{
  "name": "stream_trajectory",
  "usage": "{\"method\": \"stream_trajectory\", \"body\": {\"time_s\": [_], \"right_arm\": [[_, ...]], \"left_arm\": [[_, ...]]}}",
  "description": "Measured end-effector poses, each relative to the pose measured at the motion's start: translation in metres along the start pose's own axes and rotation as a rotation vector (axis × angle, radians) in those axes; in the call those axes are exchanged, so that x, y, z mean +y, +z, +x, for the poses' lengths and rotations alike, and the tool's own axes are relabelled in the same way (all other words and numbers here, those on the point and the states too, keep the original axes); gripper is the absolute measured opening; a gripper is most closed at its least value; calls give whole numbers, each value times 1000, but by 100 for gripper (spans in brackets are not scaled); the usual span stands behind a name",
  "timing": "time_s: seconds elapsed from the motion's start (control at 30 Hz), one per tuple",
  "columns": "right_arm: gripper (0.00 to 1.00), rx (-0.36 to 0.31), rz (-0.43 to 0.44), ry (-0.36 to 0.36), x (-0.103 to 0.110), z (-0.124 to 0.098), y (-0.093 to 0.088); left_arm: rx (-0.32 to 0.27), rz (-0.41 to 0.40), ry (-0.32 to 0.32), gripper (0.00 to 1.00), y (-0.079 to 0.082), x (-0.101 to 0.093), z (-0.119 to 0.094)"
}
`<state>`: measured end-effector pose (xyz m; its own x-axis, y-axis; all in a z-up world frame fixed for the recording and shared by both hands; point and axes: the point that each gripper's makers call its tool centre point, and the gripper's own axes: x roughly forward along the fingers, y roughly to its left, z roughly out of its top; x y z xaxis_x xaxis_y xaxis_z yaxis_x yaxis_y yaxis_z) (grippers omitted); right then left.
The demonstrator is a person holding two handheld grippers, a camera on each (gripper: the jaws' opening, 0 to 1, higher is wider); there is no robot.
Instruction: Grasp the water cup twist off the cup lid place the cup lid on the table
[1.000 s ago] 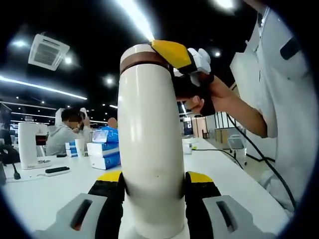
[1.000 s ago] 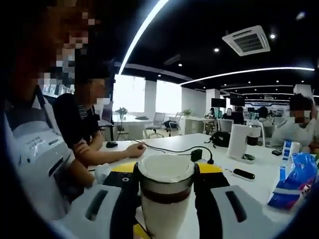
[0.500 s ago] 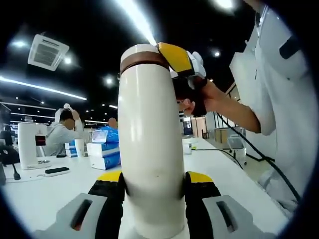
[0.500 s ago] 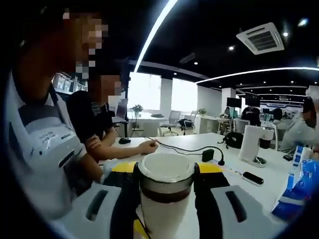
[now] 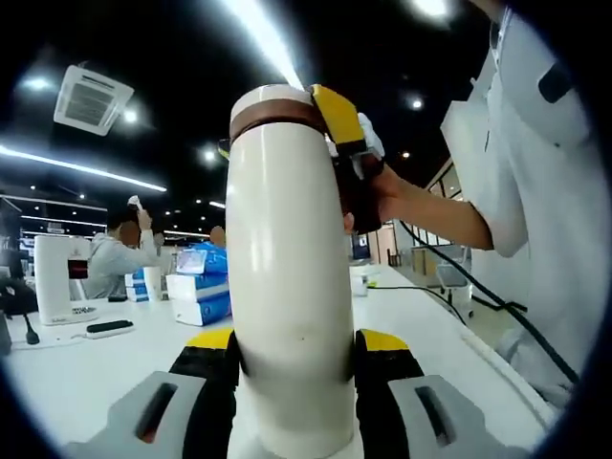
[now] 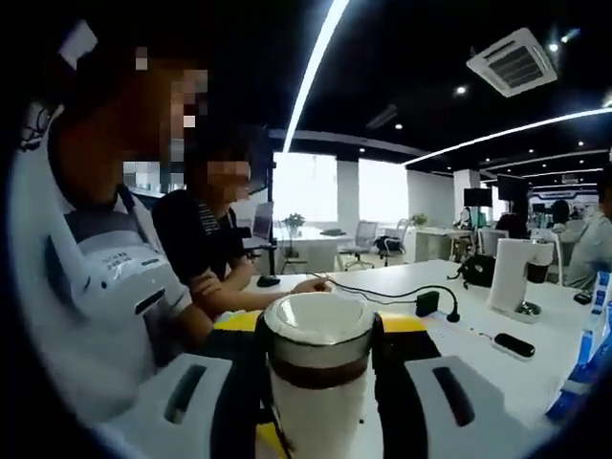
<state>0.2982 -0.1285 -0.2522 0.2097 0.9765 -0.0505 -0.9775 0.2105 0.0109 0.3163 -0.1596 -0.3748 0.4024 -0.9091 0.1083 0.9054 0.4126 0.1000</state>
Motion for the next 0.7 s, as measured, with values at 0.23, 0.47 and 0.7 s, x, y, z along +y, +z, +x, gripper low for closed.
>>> {"method": "stream_trajectory", "body": {"time_s": [0.23, 0.47, 0.7], "right_arm": [[53, 63, -21, -81, -2, 1, -5], [67, 24, -82, -316, 2, -27, 19], [72, 39, -200, -504, 23, -37, 24]], "left_arm": [[-1, 11, -3, 49, 0, -1, 0], [2, 14, -1, 49, 0, -1, 0], [2, 16, 0, 49, -1, -2, -1]]}}
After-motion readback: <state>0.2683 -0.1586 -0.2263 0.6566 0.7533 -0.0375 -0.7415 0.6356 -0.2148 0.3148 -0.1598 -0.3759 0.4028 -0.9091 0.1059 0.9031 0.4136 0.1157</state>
